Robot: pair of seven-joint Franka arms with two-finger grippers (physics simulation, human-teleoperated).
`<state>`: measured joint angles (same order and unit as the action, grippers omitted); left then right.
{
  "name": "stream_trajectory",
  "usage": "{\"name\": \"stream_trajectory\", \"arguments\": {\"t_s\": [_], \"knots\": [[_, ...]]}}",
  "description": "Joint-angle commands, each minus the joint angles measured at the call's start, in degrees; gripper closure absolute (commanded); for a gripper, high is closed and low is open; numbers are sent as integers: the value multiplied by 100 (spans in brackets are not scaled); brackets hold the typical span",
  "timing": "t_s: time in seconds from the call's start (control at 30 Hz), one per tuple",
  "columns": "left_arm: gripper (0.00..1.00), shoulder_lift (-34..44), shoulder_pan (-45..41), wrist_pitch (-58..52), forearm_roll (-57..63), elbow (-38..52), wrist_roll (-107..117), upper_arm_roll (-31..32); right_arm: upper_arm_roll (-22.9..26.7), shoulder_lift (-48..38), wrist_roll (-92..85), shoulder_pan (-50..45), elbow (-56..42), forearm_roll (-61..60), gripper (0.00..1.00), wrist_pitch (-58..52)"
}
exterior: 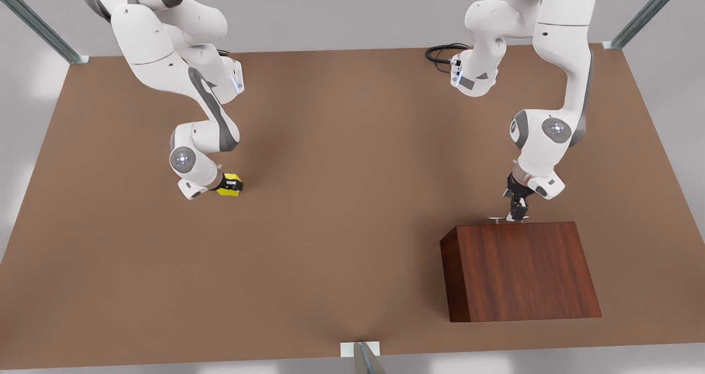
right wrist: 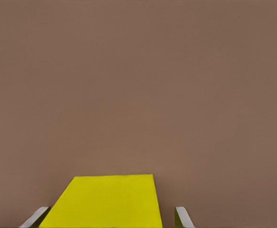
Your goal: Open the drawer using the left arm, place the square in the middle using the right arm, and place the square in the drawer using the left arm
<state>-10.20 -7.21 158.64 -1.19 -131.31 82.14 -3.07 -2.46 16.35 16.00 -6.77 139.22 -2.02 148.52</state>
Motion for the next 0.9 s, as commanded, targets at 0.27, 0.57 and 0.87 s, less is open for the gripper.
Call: {"name": "stream_trajectory", "arguments": {"t_s": [0.27, 0.57, 0.87], "knots": [[0, -44, 0, -62, -4, -9, 655, -27, -18, 123, -18, 0, 0, 0, 29, 178], [0, 79, 9, -351, -4, -17, 646, -36, -18, 62, -27, -9, -18, 0, 33, 125], [0, 255, 0, -554, 4, -184, 646, -36, -659, 448, 2345, -957, -1783, -527, 32, -1079]]}}
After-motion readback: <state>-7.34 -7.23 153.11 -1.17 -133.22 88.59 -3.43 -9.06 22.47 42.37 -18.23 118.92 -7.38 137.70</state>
